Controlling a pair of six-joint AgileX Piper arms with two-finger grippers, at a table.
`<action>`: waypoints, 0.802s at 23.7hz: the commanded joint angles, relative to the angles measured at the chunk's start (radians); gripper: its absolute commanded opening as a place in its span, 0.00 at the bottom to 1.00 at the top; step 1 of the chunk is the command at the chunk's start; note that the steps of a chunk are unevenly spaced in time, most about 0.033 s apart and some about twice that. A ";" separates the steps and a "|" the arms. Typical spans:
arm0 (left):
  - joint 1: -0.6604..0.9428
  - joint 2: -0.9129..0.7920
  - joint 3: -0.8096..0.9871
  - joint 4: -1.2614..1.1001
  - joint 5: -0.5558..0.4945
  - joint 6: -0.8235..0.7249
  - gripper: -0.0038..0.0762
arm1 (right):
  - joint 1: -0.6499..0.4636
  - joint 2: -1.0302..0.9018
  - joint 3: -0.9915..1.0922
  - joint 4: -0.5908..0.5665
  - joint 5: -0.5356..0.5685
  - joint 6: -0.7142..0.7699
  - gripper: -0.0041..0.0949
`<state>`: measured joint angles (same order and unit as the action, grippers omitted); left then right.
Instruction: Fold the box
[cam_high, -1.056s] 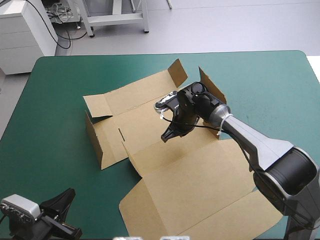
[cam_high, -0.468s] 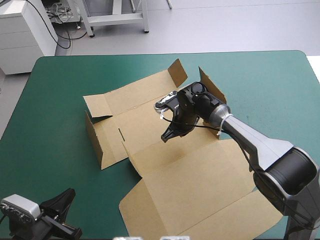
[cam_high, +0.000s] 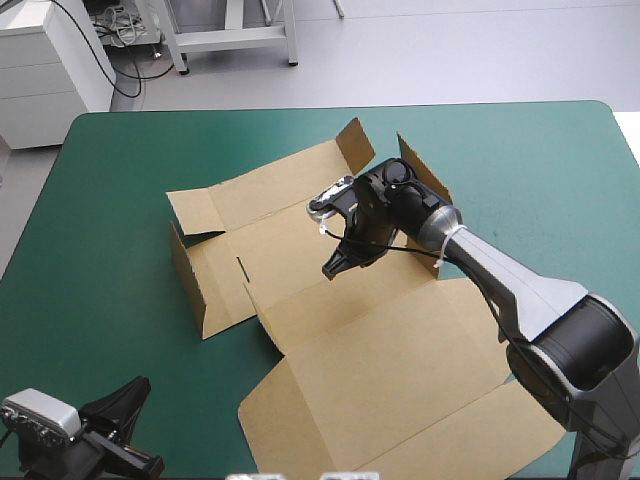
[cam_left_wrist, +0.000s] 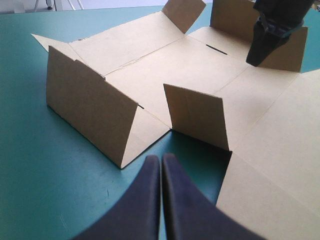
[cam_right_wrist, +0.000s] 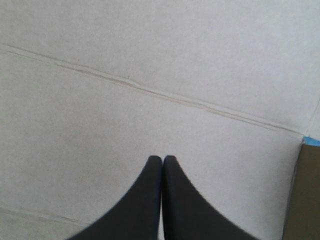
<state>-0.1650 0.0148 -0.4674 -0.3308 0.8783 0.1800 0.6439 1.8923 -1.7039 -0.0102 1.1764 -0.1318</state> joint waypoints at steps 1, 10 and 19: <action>-0.001 0.015 -0.023 -0.025 -0.076 0.001 0.04 | -0.003 -0.071 -0.080 -0.014 -0.008 -0.010 0.05; -0.001 0.015 -0.023 -0.025 -0.076 0.001 0.04 | -0.003 -0.171 -0.170 -0.044 -0.008 -0.016 0.43; -0.001 0.015 -0.021 -0.025 -0.078 0.001 0.04 | -0.003 -0.328 -0.170 -0.191 -0.006 -0.007 0.63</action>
<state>-0.1650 0.0148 -0.4674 -0.3318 0.8783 0.1800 0.6439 1.6486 -1.8411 -0.1368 1.2048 -0.1410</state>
